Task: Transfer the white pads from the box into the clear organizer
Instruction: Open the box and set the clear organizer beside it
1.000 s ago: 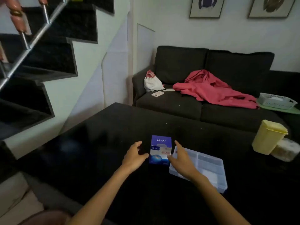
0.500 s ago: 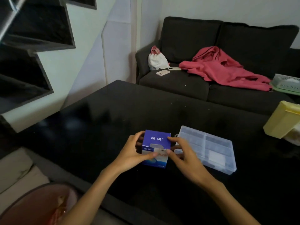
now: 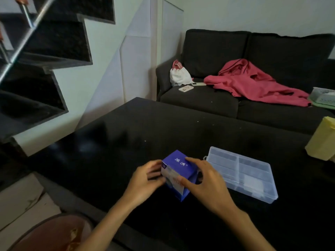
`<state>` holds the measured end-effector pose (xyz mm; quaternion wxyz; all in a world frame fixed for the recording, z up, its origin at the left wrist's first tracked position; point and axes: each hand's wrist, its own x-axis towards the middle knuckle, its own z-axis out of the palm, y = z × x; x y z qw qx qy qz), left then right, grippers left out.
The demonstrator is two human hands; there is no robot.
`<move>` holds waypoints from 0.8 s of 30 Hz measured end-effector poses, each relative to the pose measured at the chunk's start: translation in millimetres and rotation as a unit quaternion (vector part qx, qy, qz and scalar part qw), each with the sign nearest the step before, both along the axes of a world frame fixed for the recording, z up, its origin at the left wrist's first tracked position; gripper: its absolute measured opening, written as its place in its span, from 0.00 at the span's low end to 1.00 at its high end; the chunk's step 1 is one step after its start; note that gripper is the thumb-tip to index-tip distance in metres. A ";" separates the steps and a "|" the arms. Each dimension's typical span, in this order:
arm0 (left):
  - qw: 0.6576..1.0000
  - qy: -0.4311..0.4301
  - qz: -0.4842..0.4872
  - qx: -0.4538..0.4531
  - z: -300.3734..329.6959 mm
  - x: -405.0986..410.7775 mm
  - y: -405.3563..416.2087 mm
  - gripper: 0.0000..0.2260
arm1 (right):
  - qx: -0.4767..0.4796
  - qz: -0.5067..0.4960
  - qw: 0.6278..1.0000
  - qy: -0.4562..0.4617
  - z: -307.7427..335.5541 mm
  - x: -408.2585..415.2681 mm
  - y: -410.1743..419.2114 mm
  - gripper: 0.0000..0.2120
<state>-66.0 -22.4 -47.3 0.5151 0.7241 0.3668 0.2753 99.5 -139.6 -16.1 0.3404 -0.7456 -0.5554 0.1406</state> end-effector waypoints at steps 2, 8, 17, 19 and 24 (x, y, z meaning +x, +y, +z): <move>0.997 0.054 -0.053 0.015 -2.2 3.8 -9.6 0.36 | 0.035 -0.038 0.997 0.054 -3.6 -4.8 -0.8 0.27; 0.987 0.016 0.103 0.125 5.0 23.9 -35.7 0.42 | 0.103 -0.056 0.960 0.255 -5.8 -12.1 3.1 0.22; 0.939 0.109 -0.004 0.325 13.1 7.6 -21.9 0.42 | 0.010 0.017 0.954 0.298 4.1 12.5 3.7 0.29; 0.938 0.112 -0.015 0.327 13.5 6.3 -19.7 0.41 | 0.005 0.022 0.957 0.291 2.6 11.1 3.1 0.28; 0.925 0.131 -0.040 0.354 12.4 2.6 -16.5 0.40 | -0.003 0.008 0.981 0.193 -6.6 10.7 2.3 0.32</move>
